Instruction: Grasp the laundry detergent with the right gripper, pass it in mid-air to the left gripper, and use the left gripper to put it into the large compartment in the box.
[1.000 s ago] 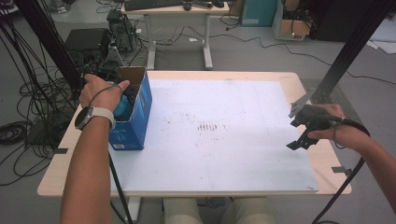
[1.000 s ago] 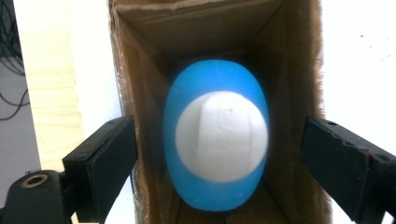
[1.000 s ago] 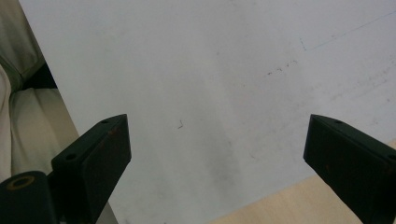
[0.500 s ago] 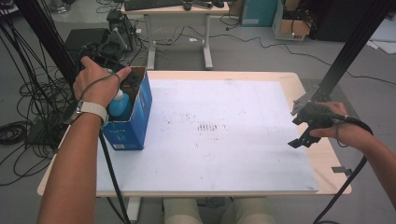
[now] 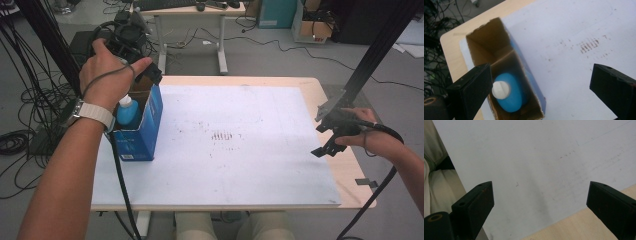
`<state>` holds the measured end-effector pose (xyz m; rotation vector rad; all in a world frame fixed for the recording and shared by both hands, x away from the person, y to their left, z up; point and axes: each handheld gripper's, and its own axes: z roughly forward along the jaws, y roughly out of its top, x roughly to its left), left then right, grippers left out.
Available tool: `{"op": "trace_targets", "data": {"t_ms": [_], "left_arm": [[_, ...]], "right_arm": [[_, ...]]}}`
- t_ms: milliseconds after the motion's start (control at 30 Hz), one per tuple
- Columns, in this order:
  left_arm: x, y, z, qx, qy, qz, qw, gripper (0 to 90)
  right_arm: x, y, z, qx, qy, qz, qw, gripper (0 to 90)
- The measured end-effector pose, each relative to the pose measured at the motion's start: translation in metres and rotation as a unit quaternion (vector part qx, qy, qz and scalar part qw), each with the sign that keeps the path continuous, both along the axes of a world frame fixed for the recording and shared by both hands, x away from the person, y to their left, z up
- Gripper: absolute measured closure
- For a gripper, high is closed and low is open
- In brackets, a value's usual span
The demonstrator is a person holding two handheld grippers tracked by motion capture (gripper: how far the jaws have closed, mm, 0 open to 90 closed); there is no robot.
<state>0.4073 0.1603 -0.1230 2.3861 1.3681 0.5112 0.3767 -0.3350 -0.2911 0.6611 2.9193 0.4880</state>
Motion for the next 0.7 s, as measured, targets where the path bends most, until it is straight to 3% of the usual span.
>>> {"op": "trace_targets", "data": {"t_ms": [167, 300, 400, 600, 700], "left_arm": [[-0.006, -0.025, 0.000, 0.018, 0.010, -0.047, 0.9987, 5.0], [-0.010, -0.043, -0.002, 0.026, 0.019, -0.090, 0.9955, 5.6], [-0.010, -0.054, -0.006, 0.026, 0.032, -0.120, 0.9920, 5.6], [-0.010, -0.069, -0.016, 0.036, 0.045, -0.155, 0.9862, 5.7], [-0.011, -0.073, -0.019, 0.052, 0.054, -0.184, 0.9801, 5.9]], "right_arm": [[0.000, 0.001, 0.001, 0.001, 0.000, 0.001, 1.0000, 7.3], [0.001, 0.002, 0.000, 0.000, 0.000, 0.002, 1.0000, 7.3], [0.001, 0.002, 0.000, 0.000, 0.002, 0.002, 1.0000, 7.3], [0.000, 0.001, 0.000, 0.003, 0.002, -0.001, 1.0000, 7.2], [0.001, 0.000, -0.001, 0.004, 0.004, -0.004, 1.0000, 7.1]]}}
